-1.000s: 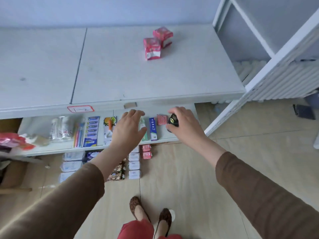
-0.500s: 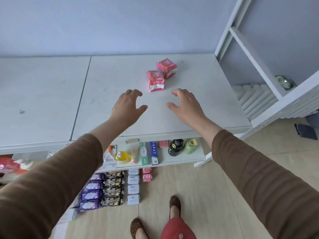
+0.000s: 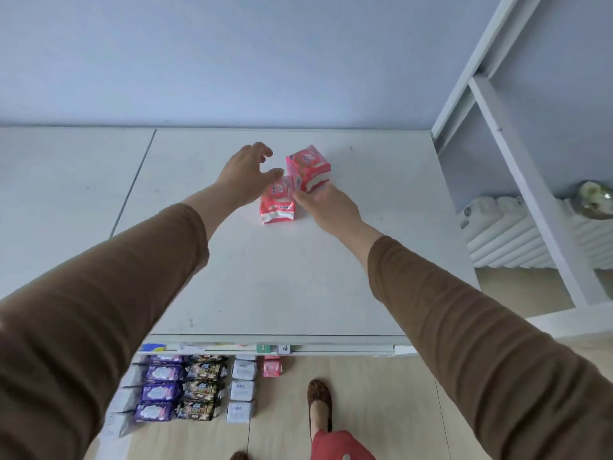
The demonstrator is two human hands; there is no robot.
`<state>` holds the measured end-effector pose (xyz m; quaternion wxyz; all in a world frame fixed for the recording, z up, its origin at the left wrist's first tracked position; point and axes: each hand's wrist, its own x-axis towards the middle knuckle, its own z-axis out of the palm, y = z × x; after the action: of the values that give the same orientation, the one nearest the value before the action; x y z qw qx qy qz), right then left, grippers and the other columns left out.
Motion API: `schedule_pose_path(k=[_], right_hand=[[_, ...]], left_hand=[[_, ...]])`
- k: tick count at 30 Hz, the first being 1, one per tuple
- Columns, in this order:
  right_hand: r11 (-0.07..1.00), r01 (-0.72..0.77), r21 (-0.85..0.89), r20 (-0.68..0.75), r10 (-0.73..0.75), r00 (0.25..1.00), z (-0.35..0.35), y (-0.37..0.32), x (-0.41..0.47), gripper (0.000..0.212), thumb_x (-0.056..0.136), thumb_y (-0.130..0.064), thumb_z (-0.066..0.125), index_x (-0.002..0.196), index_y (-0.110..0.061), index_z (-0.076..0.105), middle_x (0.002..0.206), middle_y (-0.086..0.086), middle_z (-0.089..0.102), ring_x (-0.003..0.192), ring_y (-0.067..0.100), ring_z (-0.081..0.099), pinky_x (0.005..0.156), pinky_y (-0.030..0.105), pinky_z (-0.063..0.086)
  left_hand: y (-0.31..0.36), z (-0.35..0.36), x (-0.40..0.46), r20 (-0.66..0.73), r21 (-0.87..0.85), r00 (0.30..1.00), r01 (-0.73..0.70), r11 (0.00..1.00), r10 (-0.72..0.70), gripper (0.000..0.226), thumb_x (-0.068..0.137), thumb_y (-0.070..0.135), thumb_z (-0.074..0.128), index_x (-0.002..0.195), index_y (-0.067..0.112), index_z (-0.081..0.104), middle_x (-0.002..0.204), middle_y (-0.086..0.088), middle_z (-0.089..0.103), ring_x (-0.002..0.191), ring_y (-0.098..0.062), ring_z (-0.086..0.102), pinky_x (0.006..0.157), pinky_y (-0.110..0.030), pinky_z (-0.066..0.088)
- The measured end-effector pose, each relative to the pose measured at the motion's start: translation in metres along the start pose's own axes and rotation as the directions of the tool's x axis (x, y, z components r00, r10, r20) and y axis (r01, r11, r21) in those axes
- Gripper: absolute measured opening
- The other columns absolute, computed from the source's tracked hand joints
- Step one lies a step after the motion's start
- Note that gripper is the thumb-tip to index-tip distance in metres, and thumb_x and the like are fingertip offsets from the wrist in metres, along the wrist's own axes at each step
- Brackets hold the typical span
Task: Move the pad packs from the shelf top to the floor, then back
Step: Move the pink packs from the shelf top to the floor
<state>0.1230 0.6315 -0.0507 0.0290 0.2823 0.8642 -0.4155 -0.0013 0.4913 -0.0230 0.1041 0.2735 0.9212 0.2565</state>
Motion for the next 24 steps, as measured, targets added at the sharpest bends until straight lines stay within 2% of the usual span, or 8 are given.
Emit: schedule_pose_path(k=[2,5,7,11,14,17,22,24], right_hand=[[0.998,-0.019,0.063,0.049,0.016,0.999,0.013,0.000,0.007,0.062,0.084,-0.077,0.048,0.088,-0.016,0.060,0.080,-0.003,0.064,0.077,0.021,0.063,0.068,0.029,0.040],[0.994,-0.032,0.108,0.037,0.028,0.999,0.028,0.000,0.013,0.070,0.078,-0.078,0.056,0.111,-0.016,0.061,0.103,0.001,0.068,0.097,0.022,0.065,0.085,0.035,0.048],[0.995,-0.038,0.092,0.025,0.036,0.999,0.033,-0.001,0.017,0.075,0.073,-0.081,0.058,0.113,-0.018,0.060,0.108,0.001,0.066,0.101,0.023,0.064,0.093,0.038,0.050],[0.997,-0.001,0.075,0.069,-0.004,0.998,0.037,0.001,0.025,0.065,0.075,-0.073,0.065,0.111,-0.018,0.065,0.105,-0.001,0.068,0.099,0.020,0.065,0.084,0.034,0.051],[0.992,0.054,0.118,0.082,-0.064,0.995,0.040,0.002,0.026,0.052,0.079,-0.056,0.073,0.113,-0.016,0.065,0.106,-0.002,0.071,0.098,0.018,0.066,0.078,0.031,0.049],[0.961,0.084,0.264,0.064,-0.104,0.992,0.046,-0.003,0.019,0.056,0.078,-0.037,0.079,0.124,-0.015,0.056,0.108,-0.001,0.069,0.098,0.018,0.066,0.078,0.028,0.051],[0.928,0.068,0.368,0.136,-0.126,0.983,0.056,-0.007,0.006,0.050,0.077,-0.025,0.080,0.111,-0.017,0.043,0.102,-0.002,0.061,0.086,0.015,0.066,0.062,0.023,0.055],[0.868,-0.009,0.497,0.197,-0.103,0.975,0.053,-0.003,0.000,0.051,0.078,-0.019,0.079,0.115,-0.016,0.044,0.110,0.002,0.058,0.091,0.020,0.069,0.071,0.039,0.063]], left_hand=[[0.007,0.004,0.022,0.032,0.002,0.999,0.002,1.000,-0.002,0.050,0.091,0.044,0.062,0.132,0.017,0.051,0.125,-0.002,0.056,0.112,-0.020,0.055,0.091,-0.035,0.045],[0.018,0.009,0.053,0.092,0.000,0.995,-0.033,0.999,0.033,0.058,0.088,0.049,0.065,0.136,0.019,0.049,0.123,-0.002,0.057,0.109,-0.020,0.056,0.092,-0.034,0.046],[0.025,0.011,0.071,0.160,-0.021,0.985,-0.057,0.998,0.059,0.064,0.086,0.046,0.070,0.142,0.025,0.046,0.128,-0.002,0.055,0.109,-0.019,0.056,0.091,-0.033,0.045],[0.030,0.016,0.097,0.374,0.010,0.925,-0.081,0.997,0.071,0.074,0.086,0.035,0.074,0.149,0.039,0.035,0.139,-0.003,0.047,0.120,-0.022,0.052,0.089,-0.033,0.045],[0.028,0.017,0.104,0.481,0.059,0.876,-0.080,0.995,0.042,0.069,0.084,0.033,0.075,0.142,0.043,0.041,0.141,0.001,0.044,0.124,-0.022,0.048,0.093,-0.042,0.049],[0.028,0.020,0.103,0.510,0.056,0.860,-0.048,0.997,0.012,0.063,0.075,0.034,0.082,0.125,0.039,0.043,0.128,0.000,0.056,0.111,-0.026,0.058,0.096,-0.050,0.050],[0.025,0.021,0.088,0.456,-0.033,0.890,0.029,0.999,-0.010,0.073,0.070,0.029,0.086,0.123,0.031,0.035,0.113,-0.010,0.061,0.096,-0.029,0.064,0.083,-0.047,0.057],[0.022,0.014,0.078,0.388,-0.141,0.921,0.079,0.987,-0.018,0.080,0.069,0.025,0.088,0.130,0.028,0.036,0.116,-0.009,0.060,0.098,-0.026,0.064,0.080,-0.040,0.057]])
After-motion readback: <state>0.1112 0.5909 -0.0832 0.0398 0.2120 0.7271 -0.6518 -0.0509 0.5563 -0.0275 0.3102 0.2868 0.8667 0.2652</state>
